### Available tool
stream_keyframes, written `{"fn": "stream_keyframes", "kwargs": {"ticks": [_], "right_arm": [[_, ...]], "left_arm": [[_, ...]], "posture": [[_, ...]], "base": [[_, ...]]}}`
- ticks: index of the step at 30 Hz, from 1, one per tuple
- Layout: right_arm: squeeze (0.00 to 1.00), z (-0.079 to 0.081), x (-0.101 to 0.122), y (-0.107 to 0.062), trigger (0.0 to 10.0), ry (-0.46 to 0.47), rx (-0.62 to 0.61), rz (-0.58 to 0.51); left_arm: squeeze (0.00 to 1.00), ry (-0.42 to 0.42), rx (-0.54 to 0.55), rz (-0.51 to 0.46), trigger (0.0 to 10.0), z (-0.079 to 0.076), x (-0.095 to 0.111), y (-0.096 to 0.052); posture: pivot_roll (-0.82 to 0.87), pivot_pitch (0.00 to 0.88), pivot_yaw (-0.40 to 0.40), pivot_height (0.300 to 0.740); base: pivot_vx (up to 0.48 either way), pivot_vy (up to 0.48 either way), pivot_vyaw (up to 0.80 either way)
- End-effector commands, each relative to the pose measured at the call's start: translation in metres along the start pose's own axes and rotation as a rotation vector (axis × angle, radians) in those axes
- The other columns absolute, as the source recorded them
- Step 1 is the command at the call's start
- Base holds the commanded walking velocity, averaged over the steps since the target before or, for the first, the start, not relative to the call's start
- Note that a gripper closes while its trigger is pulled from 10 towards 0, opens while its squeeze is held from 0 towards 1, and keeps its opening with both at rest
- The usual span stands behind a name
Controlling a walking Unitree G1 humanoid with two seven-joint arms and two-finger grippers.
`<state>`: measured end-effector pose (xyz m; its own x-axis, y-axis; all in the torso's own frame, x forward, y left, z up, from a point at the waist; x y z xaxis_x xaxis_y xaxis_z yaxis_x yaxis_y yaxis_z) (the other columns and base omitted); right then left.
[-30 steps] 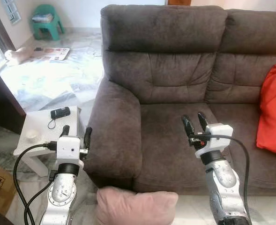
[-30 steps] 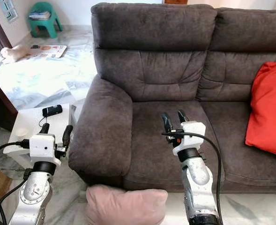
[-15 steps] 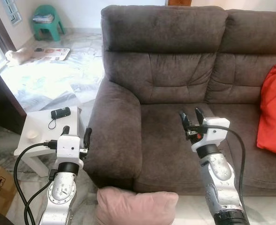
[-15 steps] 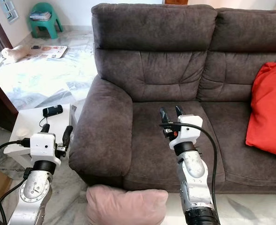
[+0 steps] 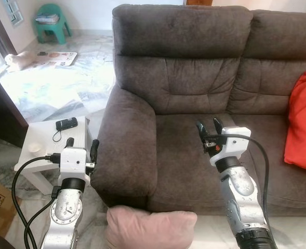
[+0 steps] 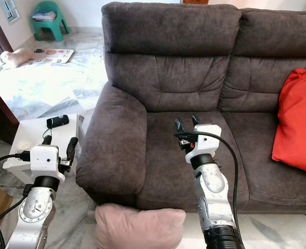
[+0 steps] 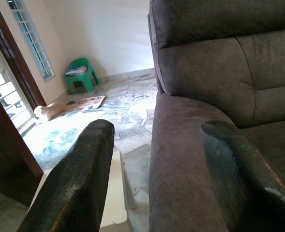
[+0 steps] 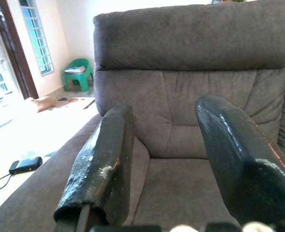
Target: Move the pillow to the sofa from floor
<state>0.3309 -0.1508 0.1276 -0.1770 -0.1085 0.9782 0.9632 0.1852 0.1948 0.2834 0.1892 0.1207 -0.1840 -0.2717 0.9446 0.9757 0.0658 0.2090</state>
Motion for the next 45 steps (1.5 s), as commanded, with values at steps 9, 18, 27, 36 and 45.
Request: {"fn": "stream_keyframes", "kwargs": {"ticks": [9,18,27,36,45], "right_arm": [[0.0,0.002,0.002,0.006,10.0,0.0,0.011,0.006],[0.0,0.004,0.002,0.008,10.0,0.007,0.019,0.01],[0.0,0.004,0.002,0.009,10.0,0.006,0.022,0.004],[0.0,0.005,0.001,0.011,10.0,0.007,0.031,0.005],[0.0,0.005,0.0,0.011,10.0,0.007,0.032,0.008]], "left_arm": [[0.0,-0.001,0.003,-0.017,10.0,0.002,0.006,0.003],[0.0,-0.001,0.002,-0.018,10.0,0.001,0.006,0.004],[0.0,-0.003,-0.007,-0.015,10.0,-0.002,0.006,0.006],[0.0,-0.004,-0.01,-0.02,10.0,-0.004,0.007,0.006],[0.0,-0.007,-0.022,-0.02,10.0,-0.006,0.007,0.008]], "posture": [[0.05,0.057,-0.013,0.695],[0.06,0.053,-0.016,0.645],[0.05,0.044,-0.017,0.627],[0.05,0.037,-0.016,0.627],[0.05,0.046,-0.017,0.627]], "base": [[0.0,0.0,0.0],[0.0,0.0,0.0],[0.0,0.0,0.0],[0.0,0.0,0.0],[0.0,0.0,0.0]]}}
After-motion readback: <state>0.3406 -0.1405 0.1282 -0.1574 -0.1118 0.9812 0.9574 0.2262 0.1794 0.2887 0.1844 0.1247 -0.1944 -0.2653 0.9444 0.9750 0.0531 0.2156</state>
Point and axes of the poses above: a point about 5 cm out from each wrist's last joint towards the gripper, its own y axis pointing out of the wrist towards the gripper, its own x axis along the axis of the wrist's last joint, z = x × y, the point moved 2 cm from there along y, pointing out of the wrist towards the gripper, and after that the axes turned 3 degrees about y, right-handed, at the moved point
